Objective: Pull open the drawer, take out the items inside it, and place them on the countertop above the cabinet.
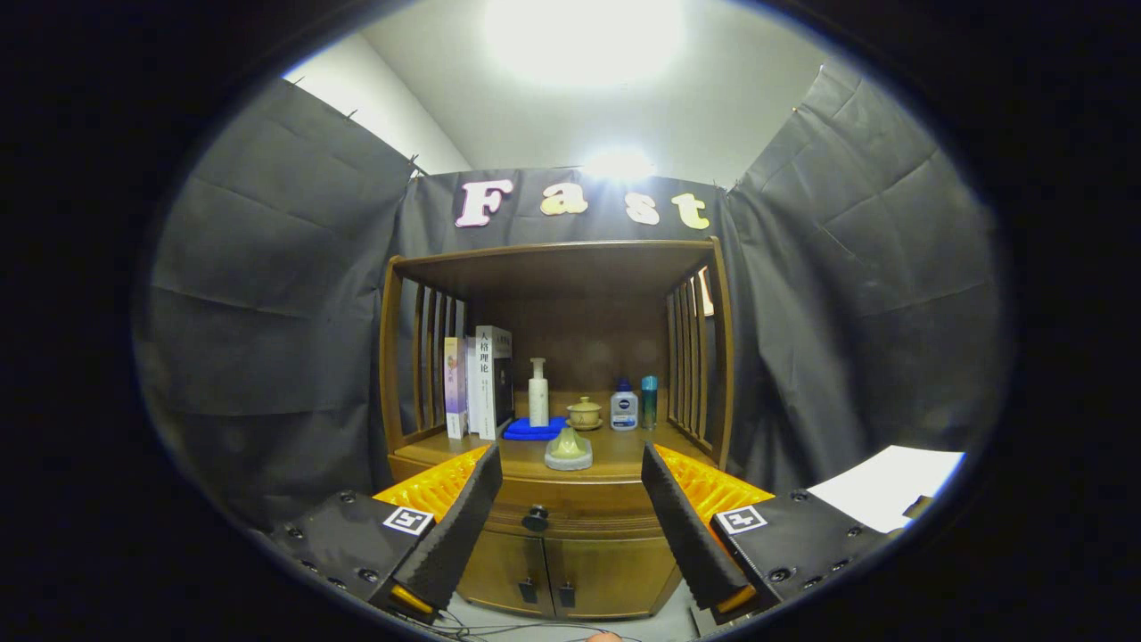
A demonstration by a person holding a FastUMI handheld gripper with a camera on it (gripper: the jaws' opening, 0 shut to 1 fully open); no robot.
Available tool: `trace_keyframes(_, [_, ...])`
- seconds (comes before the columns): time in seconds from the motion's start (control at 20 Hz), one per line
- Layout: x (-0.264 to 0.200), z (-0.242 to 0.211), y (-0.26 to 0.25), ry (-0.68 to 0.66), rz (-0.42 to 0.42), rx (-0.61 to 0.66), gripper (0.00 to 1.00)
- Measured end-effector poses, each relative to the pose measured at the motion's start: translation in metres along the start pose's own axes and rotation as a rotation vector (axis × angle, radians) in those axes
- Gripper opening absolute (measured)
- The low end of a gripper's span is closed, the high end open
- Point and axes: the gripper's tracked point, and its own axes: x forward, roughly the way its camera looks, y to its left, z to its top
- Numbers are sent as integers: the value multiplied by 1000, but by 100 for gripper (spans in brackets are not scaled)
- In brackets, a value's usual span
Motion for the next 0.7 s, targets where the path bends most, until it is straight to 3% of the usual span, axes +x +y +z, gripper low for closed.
trace_keyframes(0.3, [-7, -10, -20, 21, -40, -6, 99])
trace_keyframes(0.7, [-5, -22, -11, 40, -18, 5, 99])
